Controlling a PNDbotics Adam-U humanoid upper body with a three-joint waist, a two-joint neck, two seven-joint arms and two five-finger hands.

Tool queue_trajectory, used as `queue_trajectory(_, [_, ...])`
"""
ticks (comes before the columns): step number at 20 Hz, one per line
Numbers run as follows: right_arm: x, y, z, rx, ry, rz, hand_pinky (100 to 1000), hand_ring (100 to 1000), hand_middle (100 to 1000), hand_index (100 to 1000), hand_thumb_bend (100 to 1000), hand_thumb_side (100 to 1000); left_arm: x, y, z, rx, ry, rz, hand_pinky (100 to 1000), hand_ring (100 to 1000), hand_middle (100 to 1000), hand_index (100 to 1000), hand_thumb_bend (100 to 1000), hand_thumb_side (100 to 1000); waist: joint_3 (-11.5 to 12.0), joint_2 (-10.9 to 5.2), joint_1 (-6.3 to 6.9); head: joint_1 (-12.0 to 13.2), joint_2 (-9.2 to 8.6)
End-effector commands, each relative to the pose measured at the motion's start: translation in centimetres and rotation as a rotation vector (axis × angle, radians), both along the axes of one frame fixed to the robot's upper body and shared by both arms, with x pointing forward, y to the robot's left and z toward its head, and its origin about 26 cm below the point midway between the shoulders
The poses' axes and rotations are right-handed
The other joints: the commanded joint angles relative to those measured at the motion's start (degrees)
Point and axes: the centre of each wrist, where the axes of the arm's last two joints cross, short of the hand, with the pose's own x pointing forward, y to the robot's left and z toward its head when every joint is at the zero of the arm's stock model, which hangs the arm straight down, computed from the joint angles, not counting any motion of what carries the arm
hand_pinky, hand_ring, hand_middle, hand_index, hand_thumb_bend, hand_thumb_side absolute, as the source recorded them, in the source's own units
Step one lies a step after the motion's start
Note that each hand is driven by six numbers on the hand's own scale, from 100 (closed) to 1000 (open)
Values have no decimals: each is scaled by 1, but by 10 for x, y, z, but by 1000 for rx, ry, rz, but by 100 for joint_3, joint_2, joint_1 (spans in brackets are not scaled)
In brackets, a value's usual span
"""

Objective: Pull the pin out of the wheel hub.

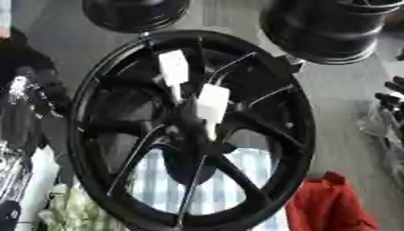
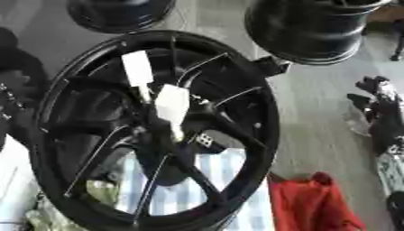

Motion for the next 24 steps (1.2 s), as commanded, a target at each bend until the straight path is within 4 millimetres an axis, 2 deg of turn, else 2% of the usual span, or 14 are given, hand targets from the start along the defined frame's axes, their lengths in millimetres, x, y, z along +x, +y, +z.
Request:
queue_trajectory(1, [0, -5, 14, -24, -38, -5, 919, 753, 801, 829, 100, 780, 1, 3, 10, -2, -37, 16, 594, 731, 727, 764, 127, 859, -1, -128, 4, -1, -53])
queue_trajectory(7, [0, -5, 15, -14, -45, -15, 919, 754, 803, 831, 100, 778, 1, 1, 11, -1, -44, 16, 593, 729, 724, 763, 129, 857, 20, -124, -12, -4, -63])
queue_trajectory(12, [4, -6, 28, -23, -72, 8, 917, 751, 803, 832, 100, 762, 1, 2, 13, -20, -46, 18, 592, 725, 720, 762, 135, 856, 41, -143, -36, 37, -16])
queue_trajectory(17, [7, -12, 58, -63, -106, 65, 914, 745, 799, 830, 100, 740, 0, 7, 9, -9, -31, 31, 591, 723, 718, 761, 132, 860, -17, -205, -75, 80, 78])
queue_trajectory(18, [7, -13, 64, -76, -110, 77, 913, 745, 796, 831, 100, 817, 0, 8, 8, -4, -27, 33, 591, 723, 717, 761, 127, 864, -34, -215, -81, 87, 92])
queue_trajectory(19, [7, -14, 73, -97, -115, 91, 913, 745, 798, 831, 100, 732, -1, 9, 7, 1, -24, 37, 590, 723, 717, 761, 130, 861, -55, -229, -87, 99, 110])
queue_trajectory(24, [9, -14, 117, -200, -141, 159, 911, 744, 795, 830, 100, 705, -3, 18, 3, 16, -11, 62, 589, 722, 716, 761, 127, 862, -149, -289, -112, 132, 199])
